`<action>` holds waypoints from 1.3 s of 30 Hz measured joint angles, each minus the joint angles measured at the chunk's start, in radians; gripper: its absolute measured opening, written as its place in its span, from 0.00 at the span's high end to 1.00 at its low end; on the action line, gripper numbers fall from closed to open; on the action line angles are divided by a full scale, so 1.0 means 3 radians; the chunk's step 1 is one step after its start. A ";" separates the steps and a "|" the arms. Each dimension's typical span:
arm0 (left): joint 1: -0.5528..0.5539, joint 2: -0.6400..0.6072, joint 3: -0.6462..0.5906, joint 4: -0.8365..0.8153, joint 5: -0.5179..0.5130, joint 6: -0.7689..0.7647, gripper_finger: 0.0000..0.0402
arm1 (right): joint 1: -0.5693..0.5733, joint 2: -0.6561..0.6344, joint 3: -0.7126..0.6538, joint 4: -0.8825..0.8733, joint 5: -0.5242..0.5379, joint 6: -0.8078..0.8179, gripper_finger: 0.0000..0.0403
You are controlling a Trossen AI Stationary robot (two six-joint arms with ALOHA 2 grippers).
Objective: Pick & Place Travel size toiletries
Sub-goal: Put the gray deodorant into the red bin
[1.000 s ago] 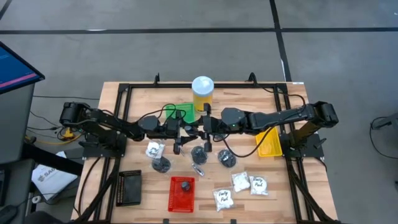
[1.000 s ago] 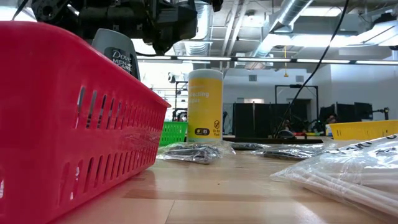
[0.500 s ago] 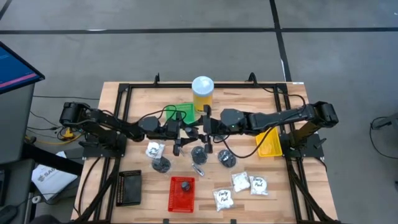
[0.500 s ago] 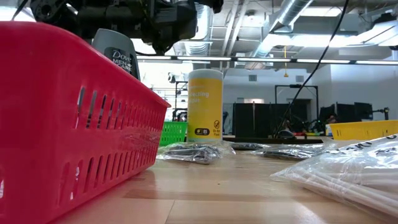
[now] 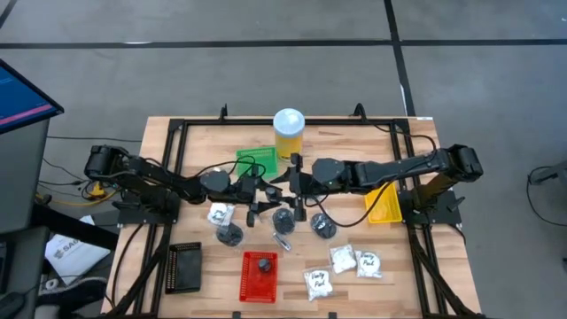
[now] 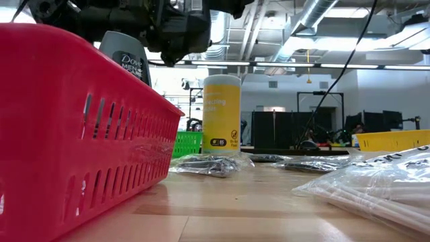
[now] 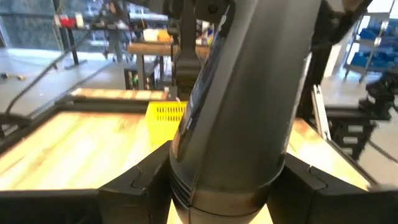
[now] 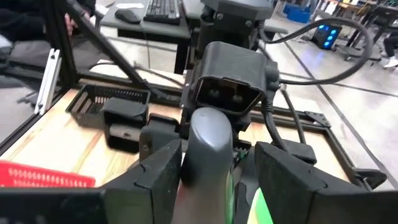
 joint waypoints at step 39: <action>-0.1781 0.0064 -0.0325 -0.0354 -0.0367 -0.0671 0.54 | 0.0045 -0.0004 0.0000 -0.0575 0.0010 0.0176 0.70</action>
